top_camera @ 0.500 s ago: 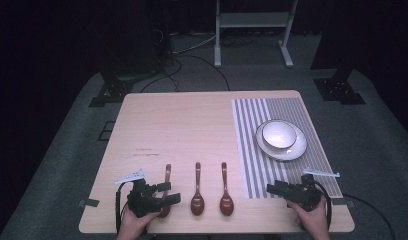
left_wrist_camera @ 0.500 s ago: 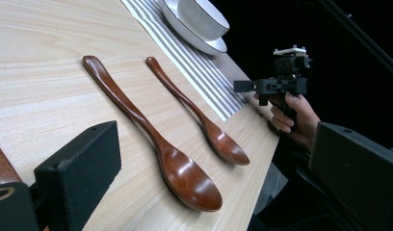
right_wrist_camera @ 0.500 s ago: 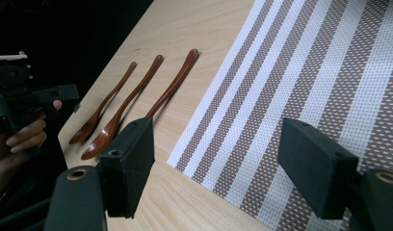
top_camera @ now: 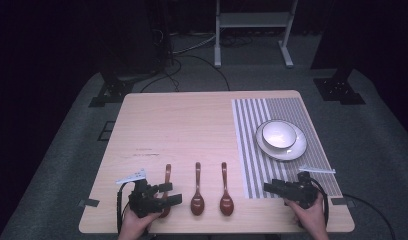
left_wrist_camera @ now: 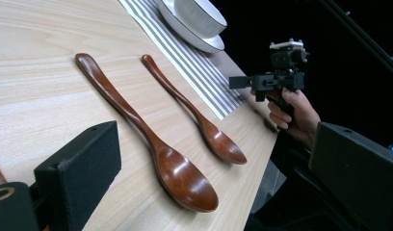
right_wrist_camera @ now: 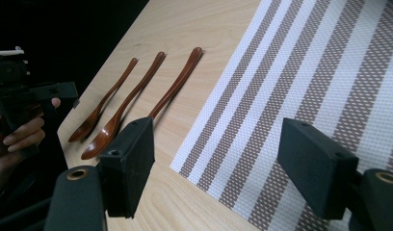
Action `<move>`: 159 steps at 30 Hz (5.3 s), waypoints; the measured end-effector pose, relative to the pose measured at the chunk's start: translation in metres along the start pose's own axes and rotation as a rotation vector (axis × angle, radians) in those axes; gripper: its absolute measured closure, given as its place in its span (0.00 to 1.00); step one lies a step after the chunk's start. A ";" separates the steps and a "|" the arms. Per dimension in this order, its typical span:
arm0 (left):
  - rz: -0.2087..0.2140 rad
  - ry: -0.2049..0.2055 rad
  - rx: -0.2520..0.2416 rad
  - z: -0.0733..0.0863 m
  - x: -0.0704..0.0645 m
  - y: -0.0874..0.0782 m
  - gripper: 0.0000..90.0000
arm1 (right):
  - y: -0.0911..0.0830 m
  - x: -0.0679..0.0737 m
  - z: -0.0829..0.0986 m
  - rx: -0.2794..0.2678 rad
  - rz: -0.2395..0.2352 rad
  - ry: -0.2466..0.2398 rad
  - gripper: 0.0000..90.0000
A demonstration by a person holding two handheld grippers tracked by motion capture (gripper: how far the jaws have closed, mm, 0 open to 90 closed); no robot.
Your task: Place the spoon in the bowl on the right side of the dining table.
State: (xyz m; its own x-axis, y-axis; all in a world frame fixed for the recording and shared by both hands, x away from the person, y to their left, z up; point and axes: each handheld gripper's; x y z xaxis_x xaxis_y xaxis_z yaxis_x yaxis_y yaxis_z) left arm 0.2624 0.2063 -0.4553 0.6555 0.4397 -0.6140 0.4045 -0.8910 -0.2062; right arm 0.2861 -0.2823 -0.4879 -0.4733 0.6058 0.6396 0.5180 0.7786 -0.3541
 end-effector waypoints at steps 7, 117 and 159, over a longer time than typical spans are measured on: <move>0.007 -0.005 0.010 0.001 0.000 0.002 0.03 | 0.010 0.004 -0.006 0.028 -0.001 -0.013 0.31; 0.134 -0.024 0.347 0.031 -0.011 0.062 0.06 | 0.173 0.087 -0.052 0.319 -0.098 -0.173 0.35; 0.148 -0.010 0.370 0.029 -0.009 0.061 0.06 | 0.236 0.090 -0.053 0.368 -0.026 -0.137 0.75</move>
State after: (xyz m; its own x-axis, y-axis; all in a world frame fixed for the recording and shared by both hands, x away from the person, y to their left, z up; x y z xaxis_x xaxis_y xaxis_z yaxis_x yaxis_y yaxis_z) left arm 0.2624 0.1445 -0.4845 0.6823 0.3038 -0.6650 0.0477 -0.9261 -0.3742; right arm 0.4036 -0.0531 -0.4777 -0.5863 0.5819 0.5636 0.2264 0.7857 -0.5757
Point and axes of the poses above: each handheld gripper's, and its own axes: y roughly forward along the jaws, z roughly out of its underside, x roughly to its left, and after that the axes turned 6 degrees about -x, right-handed
